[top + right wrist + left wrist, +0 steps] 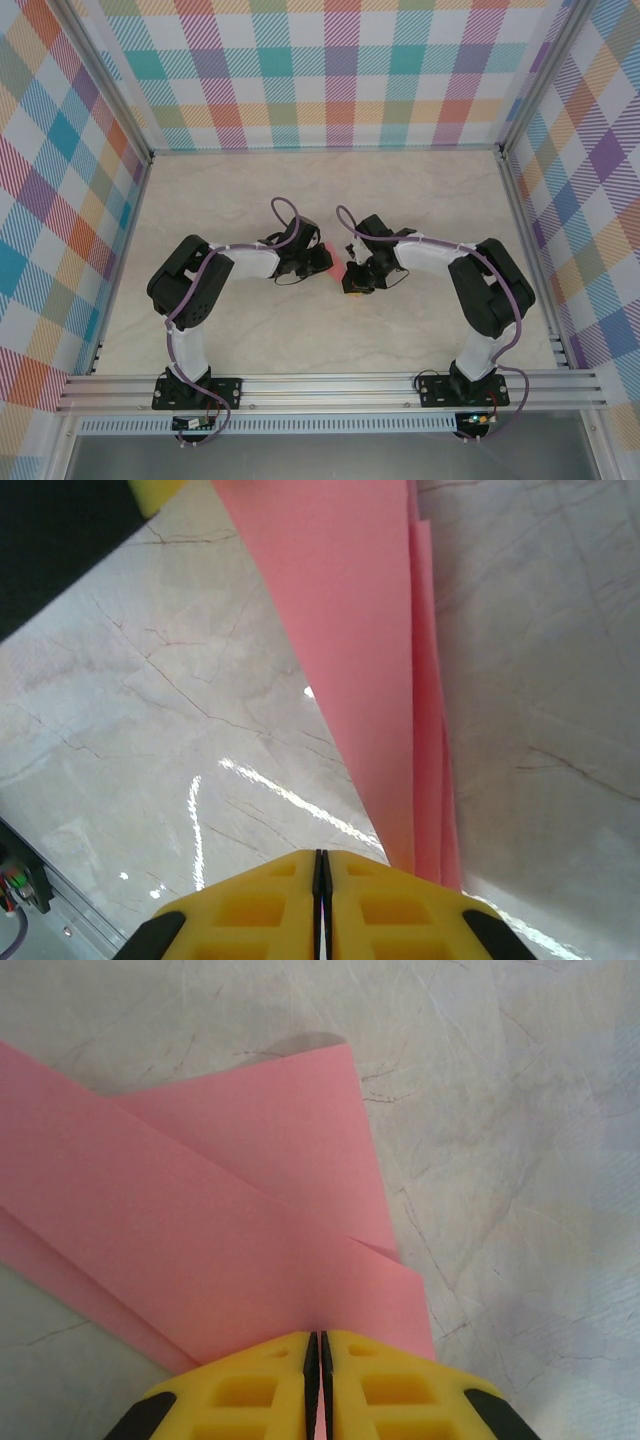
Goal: Fold a paper plane with a square sheet of paper (pick it up from the middle)
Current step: Fold the wing for the fifth time at the center of the table.
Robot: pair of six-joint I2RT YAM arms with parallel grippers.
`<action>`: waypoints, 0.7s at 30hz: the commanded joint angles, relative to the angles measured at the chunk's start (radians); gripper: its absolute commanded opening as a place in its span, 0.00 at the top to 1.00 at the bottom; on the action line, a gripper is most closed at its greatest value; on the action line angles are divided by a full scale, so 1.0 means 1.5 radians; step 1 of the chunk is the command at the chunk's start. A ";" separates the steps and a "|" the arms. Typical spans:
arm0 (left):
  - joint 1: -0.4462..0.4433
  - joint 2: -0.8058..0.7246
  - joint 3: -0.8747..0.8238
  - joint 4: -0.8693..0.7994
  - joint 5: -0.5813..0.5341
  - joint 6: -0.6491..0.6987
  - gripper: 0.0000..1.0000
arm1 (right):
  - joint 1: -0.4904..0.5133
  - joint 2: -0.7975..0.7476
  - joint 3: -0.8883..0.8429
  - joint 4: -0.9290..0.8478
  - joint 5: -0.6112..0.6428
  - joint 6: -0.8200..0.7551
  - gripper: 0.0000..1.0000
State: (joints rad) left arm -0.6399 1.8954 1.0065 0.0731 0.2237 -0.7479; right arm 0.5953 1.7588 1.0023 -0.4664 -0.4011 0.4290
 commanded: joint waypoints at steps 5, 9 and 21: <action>-0.003 0.027 0.014 -0.052 -0.030 0.010 0.87 | -0.001 0.027 0.000 -0.029 0.044 -0.006 0.90; -0.002 0.025 0.014 -0.061 -0.039 0.016 0.87 | -0.007 0.036 -0.004 -0.024 0.044 -0.003 0.90; 0.003 0.036 0.020 -0.080 -0.047 0.024 0.87 | -0.046 0.044 -0.065 0.013 -0.001 -0.007 0.90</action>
State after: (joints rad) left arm -0.6399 1.9038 1.0332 0.0288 0.2153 -0.7364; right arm 0.5449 1.7969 0.9577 -0.4141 -0.4305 0.4294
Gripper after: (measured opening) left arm 0.129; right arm 0.099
